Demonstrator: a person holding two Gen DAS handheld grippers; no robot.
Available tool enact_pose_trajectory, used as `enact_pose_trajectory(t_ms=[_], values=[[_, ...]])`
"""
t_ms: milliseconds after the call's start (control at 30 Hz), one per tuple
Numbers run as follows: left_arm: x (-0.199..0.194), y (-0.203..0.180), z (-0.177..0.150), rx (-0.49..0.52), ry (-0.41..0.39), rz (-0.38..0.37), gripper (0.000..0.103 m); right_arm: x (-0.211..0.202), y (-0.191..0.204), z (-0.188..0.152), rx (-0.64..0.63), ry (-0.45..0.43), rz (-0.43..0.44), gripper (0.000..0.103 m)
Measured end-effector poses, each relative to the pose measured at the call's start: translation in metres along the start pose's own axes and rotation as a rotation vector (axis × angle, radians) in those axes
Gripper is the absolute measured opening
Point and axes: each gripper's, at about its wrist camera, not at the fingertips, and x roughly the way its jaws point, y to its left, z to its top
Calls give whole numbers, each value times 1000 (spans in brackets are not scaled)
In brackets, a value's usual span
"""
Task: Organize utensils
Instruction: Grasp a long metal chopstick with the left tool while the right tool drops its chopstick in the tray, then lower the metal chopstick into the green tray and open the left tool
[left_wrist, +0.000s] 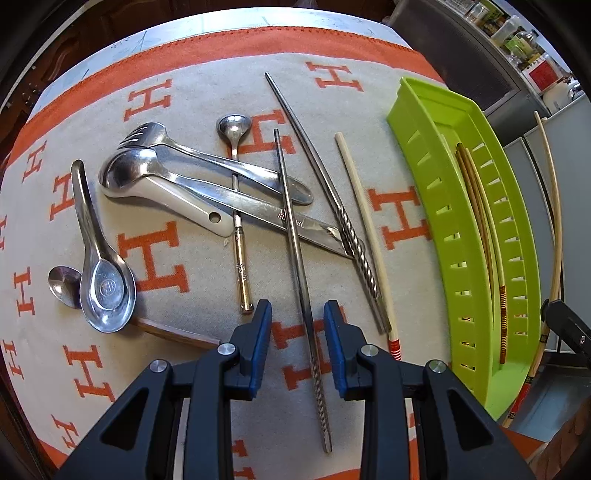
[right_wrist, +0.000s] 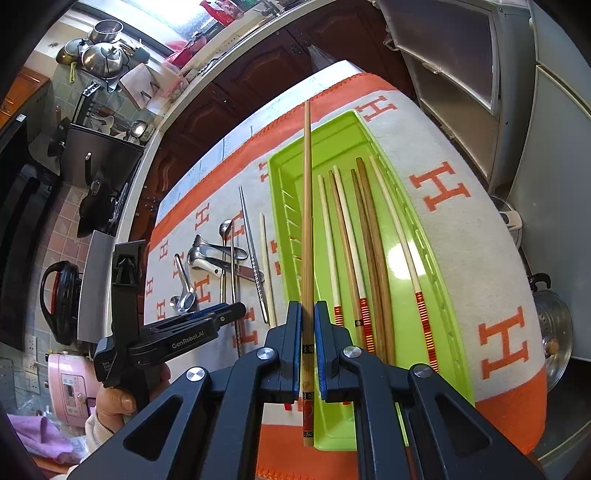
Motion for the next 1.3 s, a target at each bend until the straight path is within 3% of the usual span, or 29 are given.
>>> enact_pose_trajectory(t_ms=[33, 133, 233, 533, 667, 833, 900, 1067, 1200, 1300], values=[[0, -1, 0, 0, -2, 7, 27, 2, 2, 0, 0, 0, 1, 7], [0, -1, 0, -4, -6, 21, 7, 3, 3, 0, -2, -2, 0, 7], [2, -2, -1, -34, -9, -1, 3, 3, 0, -1, 4, -5, 1, 7], [-12, 4, -12, -120, -38, -117, 3, -5, -11, -4, 13, -20, -26, 7], [-38, -12, -14, -93, -62, -182, 3, -8, -16, -2, 2, -37, -75, 7], [-66, -48, -8, -45, -94, -244, 3, -11, -12, 4, -84, -65, -217, 7], [-70, -61, -1, -39, -97, -250, 3, -6, -8, 7, -140, -68, -305, 7], [-62, -94, 16, -51, -79, -261, 3, 6, -1, 8, -242, -27, -357, 7], [-42, -105, 23, -69, -35, -254, 3, 18, -6, 8, -229, 35, -346, 11], [-32, -112, 25, -65, -14, -242, 3, 15, -13, 7, -186, 16, -333, 22]])
